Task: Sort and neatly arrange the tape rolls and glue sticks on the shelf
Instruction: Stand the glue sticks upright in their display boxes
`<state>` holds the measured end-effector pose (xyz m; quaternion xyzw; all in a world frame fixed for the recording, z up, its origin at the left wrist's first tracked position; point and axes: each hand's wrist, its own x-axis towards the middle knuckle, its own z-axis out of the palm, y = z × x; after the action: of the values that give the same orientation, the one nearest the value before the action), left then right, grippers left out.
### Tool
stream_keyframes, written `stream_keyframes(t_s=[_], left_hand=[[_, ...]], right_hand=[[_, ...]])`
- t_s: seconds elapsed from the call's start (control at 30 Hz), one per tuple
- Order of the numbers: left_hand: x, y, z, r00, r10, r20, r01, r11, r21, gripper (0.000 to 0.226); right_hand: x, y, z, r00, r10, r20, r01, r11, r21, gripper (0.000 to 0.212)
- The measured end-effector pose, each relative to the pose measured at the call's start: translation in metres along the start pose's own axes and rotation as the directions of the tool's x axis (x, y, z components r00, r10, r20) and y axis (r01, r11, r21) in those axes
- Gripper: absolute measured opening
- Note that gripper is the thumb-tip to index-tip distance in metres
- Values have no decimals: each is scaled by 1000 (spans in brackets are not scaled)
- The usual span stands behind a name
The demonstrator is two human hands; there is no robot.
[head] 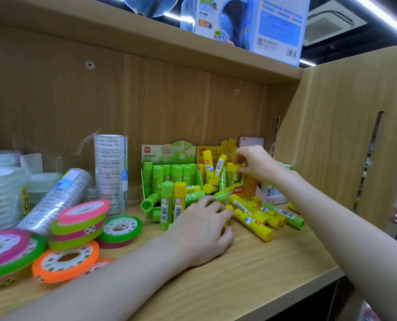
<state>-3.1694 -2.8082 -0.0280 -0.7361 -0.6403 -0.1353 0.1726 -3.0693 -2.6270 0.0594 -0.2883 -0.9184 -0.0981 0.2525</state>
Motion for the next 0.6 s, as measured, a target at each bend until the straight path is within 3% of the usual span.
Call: stream_keyframes(t_s=[0.13,0.27,0.43,0.53,0.6], left_hand=[[0,1,0,1000,1,-1,-1,1000,3,86],[-1,2,-2,1000,-20,17,20,1000,0,67],[-2,1,-2,1000,-5,16,5,1000,12,80],[0,1,-2,1000,-11,19,11,1000,7,68],[0,1,-2,1000,-13,27,12,1000,5,64]], right_hand=[[5,-2,-3,999,27,18,-28,998,49,15],[11,-10,5,993,117,21,-118,992,49,31],[10,-16,4,979,200,40,-198,979,-38,30],[5,-12,-3,980,186,65,-185,982,-25,35],[-3,-12,-7,995,98,-16,-98,995,20,32]])
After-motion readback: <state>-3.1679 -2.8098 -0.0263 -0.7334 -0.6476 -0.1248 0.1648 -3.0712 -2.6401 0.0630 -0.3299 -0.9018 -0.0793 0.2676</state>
